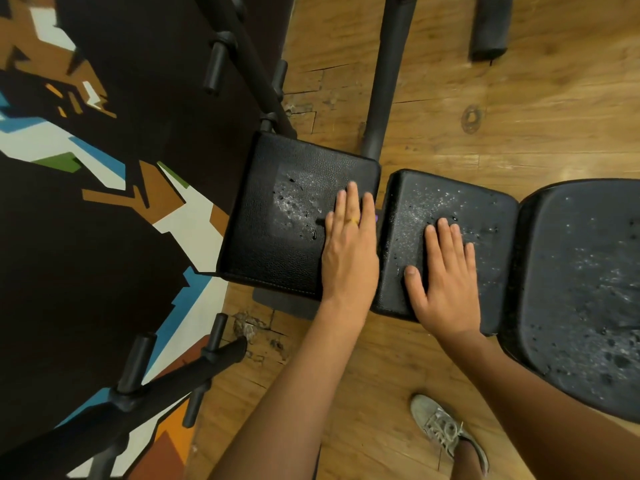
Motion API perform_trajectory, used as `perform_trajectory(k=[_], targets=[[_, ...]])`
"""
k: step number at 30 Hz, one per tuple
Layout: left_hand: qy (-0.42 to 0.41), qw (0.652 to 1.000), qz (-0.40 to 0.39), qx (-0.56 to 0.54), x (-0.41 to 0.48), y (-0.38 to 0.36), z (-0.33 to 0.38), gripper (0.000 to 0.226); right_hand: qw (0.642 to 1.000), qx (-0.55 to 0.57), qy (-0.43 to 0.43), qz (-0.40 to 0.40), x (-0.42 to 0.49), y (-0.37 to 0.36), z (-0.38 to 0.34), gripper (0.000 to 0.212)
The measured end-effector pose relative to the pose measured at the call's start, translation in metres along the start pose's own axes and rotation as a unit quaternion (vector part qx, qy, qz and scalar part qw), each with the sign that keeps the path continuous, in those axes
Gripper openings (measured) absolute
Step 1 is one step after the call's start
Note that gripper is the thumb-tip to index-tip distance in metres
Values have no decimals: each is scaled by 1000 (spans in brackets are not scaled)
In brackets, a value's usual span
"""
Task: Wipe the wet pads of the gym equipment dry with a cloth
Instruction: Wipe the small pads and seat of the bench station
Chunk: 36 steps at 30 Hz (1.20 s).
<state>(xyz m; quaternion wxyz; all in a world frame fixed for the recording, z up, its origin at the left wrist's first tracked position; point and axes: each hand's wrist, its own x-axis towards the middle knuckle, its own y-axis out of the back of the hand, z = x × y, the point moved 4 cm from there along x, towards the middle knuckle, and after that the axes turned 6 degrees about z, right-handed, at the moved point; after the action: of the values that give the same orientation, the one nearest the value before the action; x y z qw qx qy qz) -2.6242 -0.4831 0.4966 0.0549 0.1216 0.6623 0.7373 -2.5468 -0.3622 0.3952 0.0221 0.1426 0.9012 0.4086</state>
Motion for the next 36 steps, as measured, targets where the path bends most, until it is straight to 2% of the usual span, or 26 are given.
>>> perform_trajectory(k=[4,7,10,13,20,23,27,33,36], targets=[[-9,1000,-26,-6,-21,0,-1,64,1000,1,1,2,0,0,0,70],[-42,999,-23,-3,21,-3,1,60,1000,2,2,3,0,-1,0,70],[-51,999,-8,12,71,-7,-2,68,1000,1,3,3,0,-1,0,70],[-56,998,3,25,84,-7,-2,70,1000,-5,5,3,0,-2,1,69],[-53,998,-37,-15,-14,10,-13,72,1000,-1,3,2,0,-1,1,70],[-54,996,-64,4,-72,21,-27,82,1000,2,5,5,0,-1,0,69],[-9,998,-58,21,-89,36,-56,86,1000,4,5,5,0,0,0,69],[91,996,-11,20,-50,65,-93,56,1000,7,5,4,0,1,-1,70],[118,993,11,19,-44,65,-94,55,1000,7,5,8,1,1,-1,69]])
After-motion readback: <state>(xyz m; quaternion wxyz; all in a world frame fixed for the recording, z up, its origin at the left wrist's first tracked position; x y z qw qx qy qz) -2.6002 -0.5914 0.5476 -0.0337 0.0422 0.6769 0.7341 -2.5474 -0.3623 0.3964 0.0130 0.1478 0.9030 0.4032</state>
